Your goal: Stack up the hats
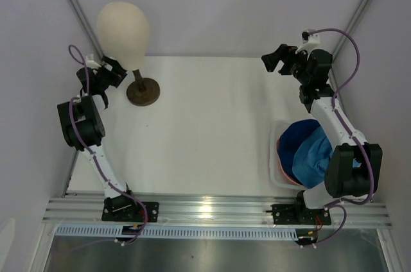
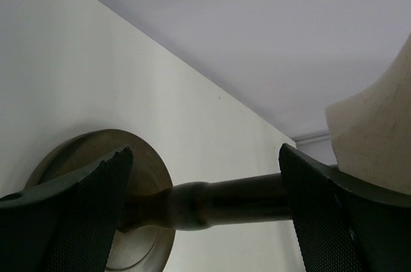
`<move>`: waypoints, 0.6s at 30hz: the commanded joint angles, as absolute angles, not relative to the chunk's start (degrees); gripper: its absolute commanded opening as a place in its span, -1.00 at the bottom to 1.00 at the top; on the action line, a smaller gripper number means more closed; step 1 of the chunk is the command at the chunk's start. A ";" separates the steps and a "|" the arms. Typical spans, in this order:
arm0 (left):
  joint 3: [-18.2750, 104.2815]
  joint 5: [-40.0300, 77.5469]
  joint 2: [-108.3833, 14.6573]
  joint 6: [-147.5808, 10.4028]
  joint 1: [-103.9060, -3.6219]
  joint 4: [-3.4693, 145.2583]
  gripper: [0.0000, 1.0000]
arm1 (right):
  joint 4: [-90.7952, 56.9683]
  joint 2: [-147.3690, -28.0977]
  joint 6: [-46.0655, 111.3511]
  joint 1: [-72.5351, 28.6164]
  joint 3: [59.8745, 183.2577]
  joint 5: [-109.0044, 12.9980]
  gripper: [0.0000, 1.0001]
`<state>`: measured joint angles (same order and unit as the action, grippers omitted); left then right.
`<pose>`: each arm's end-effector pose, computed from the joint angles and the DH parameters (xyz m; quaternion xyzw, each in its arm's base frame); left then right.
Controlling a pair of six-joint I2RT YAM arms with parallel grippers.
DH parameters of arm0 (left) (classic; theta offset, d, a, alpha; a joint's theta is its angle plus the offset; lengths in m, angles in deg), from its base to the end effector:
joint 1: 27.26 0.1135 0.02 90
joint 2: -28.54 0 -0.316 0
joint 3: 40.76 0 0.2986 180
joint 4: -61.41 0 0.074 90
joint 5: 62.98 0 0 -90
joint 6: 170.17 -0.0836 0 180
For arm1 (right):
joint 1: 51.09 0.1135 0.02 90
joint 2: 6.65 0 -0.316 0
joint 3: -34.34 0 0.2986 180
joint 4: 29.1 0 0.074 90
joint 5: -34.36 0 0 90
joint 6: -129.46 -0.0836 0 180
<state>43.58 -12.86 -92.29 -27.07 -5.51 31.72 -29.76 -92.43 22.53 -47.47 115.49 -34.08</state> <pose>0.5392 0.1574 0.1909 -0.2474 0.6959 -0.4142 0.5320 0.4429 0.0588 0.3940 -0.0435 0.7282 0.2541 0.6350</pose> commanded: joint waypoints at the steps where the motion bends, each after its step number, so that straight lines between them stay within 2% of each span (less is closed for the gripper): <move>1: 50.01 -17.63 -93.01 -32.61 -8.80 39.23 0.96 | -31.13 -93.49 22.06 -47.57 118.53 -32.18 0.99; 11: 60.74 -24.39 -101.70 -29.81 -14.51 40.74 0.97 | -34.11 -94.98 21.18 -46.61 117.48 -29.19 0.99; 18: 68.74 -28.44 -104.43 -31.65 -19.43 48.38 0.98 | -41.68 -102.71 13.18 -42.57 120.54 -25.15 0.99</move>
<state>64.57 -22.96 -104.45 -29.86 -15.89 46.06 -35.40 -99.18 17.04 -44.78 116.67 -28.12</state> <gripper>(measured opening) 0.987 0.993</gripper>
